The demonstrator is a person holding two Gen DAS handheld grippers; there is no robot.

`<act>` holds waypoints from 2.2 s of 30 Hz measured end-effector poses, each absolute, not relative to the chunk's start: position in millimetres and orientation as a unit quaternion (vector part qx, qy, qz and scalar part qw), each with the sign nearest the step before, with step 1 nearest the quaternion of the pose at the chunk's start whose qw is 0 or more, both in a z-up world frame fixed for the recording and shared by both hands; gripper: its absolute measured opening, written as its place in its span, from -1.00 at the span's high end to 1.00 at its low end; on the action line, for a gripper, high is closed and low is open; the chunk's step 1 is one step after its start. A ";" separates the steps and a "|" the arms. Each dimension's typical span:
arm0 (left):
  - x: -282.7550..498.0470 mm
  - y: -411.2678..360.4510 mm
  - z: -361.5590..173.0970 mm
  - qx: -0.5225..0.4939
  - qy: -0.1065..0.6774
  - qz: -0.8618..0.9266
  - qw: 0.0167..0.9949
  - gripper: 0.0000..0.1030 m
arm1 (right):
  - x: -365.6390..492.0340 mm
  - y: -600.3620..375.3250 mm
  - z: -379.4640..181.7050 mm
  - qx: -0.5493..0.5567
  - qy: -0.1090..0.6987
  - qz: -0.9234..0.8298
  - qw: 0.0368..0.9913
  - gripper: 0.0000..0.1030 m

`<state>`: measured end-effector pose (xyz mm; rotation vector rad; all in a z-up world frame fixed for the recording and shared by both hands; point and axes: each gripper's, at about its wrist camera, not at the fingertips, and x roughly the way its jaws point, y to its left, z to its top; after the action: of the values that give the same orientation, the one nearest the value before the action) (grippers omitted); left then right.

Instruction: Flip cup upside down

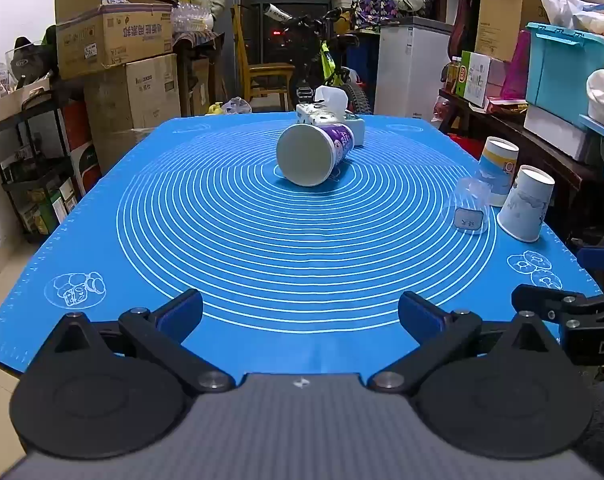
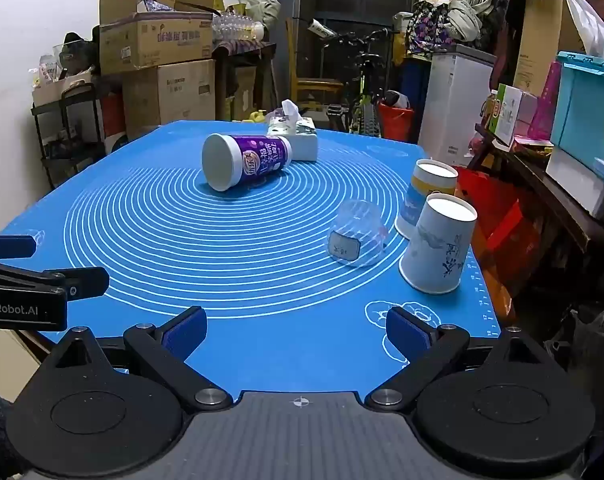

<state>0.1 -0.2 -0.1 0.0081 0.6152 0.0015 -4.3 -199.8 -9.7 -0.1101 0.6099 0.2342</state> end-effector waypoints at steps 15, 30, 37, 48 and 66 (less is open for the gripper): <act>0.4 0.5 -0.4 0.002 0.303 0.001 0.953 -0.99 | -3.2 -200.9 -10.2 -0.052 0.303 0.117 0.944 -0.87; 2.7 0.6 -2.0 0.006 0.306 -0.003 0.952 -0.99 | -0.2 -200.5 -14.9 -0.053 0.307 0.118 0.943 -0.87; 0.4 -1.2 -6.1 0.007 0.308 -0.004 0.951 -0.99 | 0.0 -200.2 -14.9 -0.051 0.308 0.119 0.942 -0.87; -0.3 -2.0 -7.0 0.007 0.306 0.000 0.952 -0.99 | -1.8 -201.7 -12.6 -0.047 0.309 0.121 0.942 -0.87; 0.9 -3.2 -7.3 0.010 0.309 -0.001 0.951 -0.99 | -1.7 -203.4 -11.3 -0.040 0.312 0.125 0.941 -0.87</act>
<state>0.9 -3.2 -7.3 0.0212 0.6276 -0.0017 -1.7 -203.4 -11.3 -0.0826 0.6361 0.2554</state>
